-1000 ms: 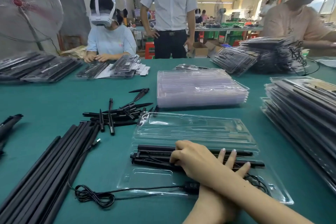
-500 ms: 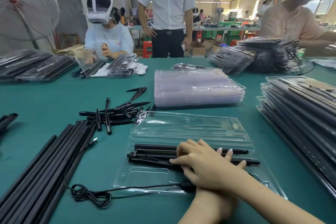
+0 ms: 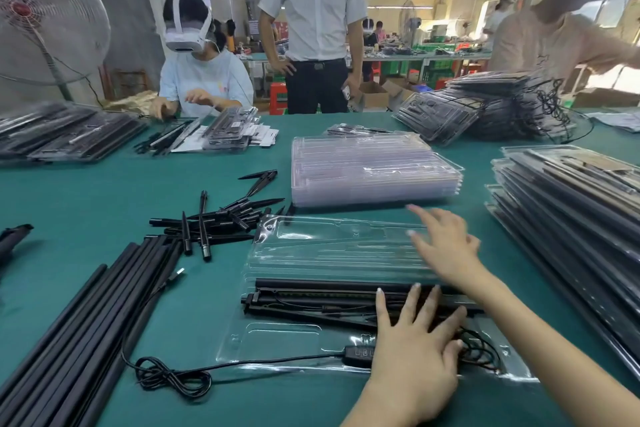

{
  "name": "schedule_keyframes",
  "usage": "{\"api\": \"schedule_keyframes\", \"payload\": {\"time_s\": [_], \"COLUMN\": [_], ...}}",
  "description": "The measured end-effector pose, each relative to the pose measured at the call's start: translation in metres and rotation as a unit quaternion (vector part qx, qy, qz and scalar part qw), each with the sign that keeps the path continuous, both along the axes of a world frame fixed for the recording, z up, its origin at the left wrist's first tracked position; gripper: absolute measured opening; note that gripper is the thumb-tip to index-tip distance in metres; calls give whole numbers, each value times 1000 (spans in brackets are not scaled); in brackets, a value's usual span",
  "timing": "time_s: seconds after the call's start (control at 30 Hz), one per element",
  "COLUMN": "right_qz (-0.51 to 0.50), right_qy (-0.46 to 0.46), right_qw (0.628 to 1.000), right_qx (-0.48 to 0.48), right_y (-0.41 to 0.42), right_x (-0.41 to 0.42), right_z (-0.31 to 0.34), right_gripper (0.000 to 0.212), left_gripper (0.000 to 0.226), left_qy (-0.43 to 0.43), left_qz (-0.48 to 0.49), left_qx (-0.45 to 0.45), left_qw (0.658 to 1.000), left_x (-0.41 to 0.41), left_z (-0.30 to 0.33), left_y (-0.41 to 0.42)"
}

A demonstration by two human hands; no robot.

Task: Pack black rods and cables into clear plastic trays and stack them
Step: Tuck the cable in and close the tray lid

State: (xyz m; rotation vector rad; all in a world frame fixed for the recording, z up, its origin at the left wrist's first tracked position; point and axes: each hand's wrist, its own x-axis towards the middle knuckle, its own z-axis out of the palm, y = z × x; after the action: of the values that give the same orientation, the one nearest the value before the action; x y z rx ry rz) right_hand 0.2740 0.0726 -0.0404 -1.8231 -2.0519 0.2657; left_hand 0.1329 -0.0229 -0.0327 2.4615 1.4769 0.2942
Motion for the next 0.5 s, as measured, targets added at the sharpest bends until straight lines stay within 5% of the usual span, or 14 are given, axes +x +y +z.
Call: {"api": "schedule_keyframes", "payload": {"time_s": [0.03,0.07,0.1,0.23,0.3,0.5], "right_qz": [-75,-118,-127,58,121,106], "right_qy": [23,34,20,-89,-109,-149], "right_qw": [996,989,987,994,986,979], "right_qx": [-41,-78,-94,-7,-43,-88], "right_y": [8,15,21,38,44,62], "right_x": [9,16,21,11,-6,-26], "right_z": [-4,-8,-12,-20,-21,-24], "right_gripper": [56,61,62,45,45,56], "left_gripper": [48,48,48,49,50,49], "left_qy": [-23,-120,-59,-18,-11,-2], "left_qz": [21,57,48,33,28,27], "left_qx": [49,-17,-37,39,12,0], "left_qw": [998,991,996,999,999,1000], "left_x": [28,41,52,41,48,44], "left_z": [-39,-55,-57,-57,-65,-57], "left_y": [-19,-10,-21,-14,-18,-15]}}
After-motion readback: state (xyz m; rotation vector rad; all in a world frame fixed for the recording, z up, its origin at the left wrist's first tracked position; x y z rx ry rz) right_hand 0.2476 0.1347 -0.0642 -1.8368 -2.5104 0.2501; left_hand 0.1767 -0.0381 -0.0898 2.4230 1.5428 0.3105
